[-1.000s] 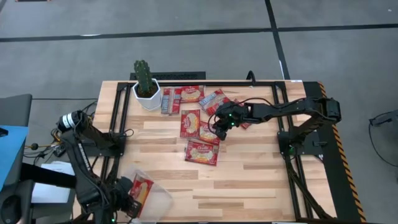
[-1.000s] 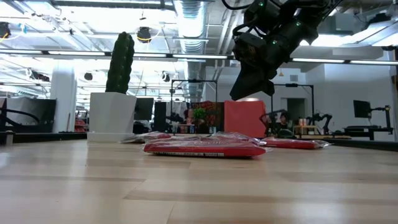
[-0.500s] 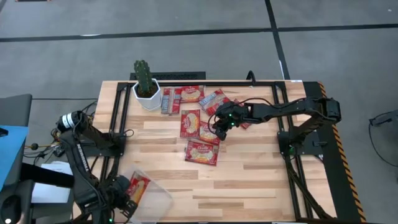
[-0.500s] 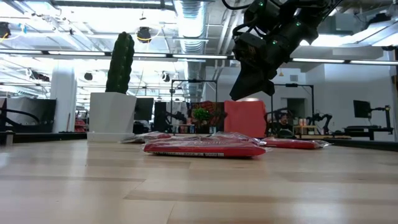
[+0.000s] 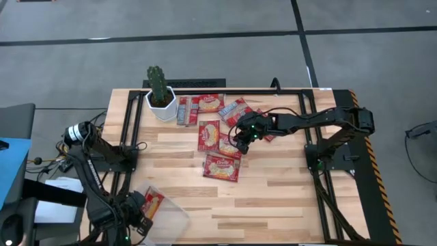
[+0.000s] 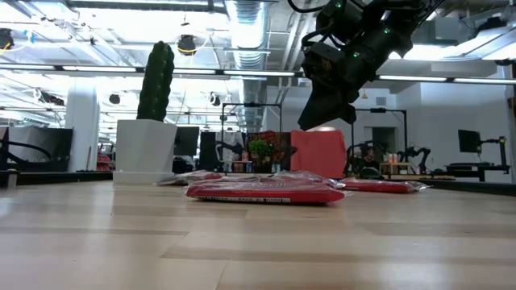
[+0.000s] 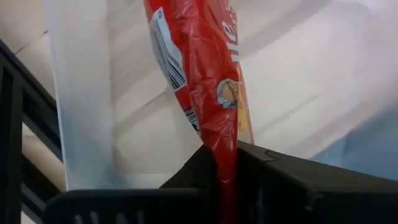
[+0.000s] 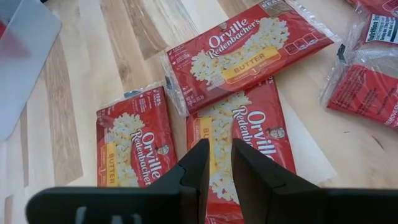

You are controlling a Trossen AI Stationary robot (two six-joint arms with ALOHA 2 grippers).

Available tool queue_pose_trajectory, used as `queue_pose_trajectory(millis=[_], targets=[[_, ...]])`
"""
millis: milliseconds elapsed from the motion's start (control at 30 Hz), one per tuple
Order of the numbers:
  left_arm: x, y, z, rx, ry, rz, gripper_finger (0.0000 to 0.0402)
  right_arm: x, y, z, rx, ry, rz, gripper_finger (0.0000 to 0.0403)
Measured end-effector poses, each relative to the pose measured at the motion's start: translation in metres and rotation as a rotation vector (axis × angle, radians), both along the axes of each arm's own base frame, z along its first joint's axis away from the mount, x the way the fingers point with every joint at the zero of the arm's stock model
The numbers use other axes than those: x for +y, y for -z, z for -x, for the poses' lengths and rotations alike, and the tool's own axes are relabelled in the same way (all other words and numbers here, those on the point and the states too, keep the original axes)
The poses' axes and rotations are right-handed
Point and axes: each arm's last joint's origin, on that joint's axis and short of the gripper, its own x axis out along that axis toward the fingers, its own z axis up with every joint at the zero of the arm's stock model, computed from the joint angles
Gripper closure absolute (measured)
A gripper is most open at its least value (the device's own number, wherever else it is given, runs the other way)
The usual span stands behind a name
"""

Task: Sort popcorn bags into baskets
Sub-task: Put the red popcorn bag into the transparent bin

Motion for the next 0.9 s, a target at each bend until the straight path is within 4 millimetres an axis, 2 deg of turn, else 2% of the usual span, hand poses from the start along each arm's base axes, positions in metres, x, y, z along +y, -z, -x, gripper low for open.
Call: queue_pose_trajectory(millis=[200,467,567,700,900], targets=[[0.002,0.008,0.002,0.034,-0.008,0.003,0.0378,0.000,0.000,0.000,0.000,-0.001,-0.001,0.0310],[0.007,0.008,0.004,0.084,-0.025,-0.029,0.0367,0.000,0.000,0.000,0.000,-0.002,-0.002,0.0310],[0.006,0.008,0.003,0.095,-0.018,-0.017,0.0336,0.000,0.000,0.000,0.000,-0.002,-0.002,0.0310],[0.007,0.008,0.003,0.098,-0.017,-0.023,0.0274,0.000,0.000,0.000,0.000,-0.003,-0.001,0.0310],[0.015,0.006,0.009,0.194,-0.076,-0.055,0.0196,0.000,0.000,0.000,0.000,-0.004,-0.001,0.0310]])
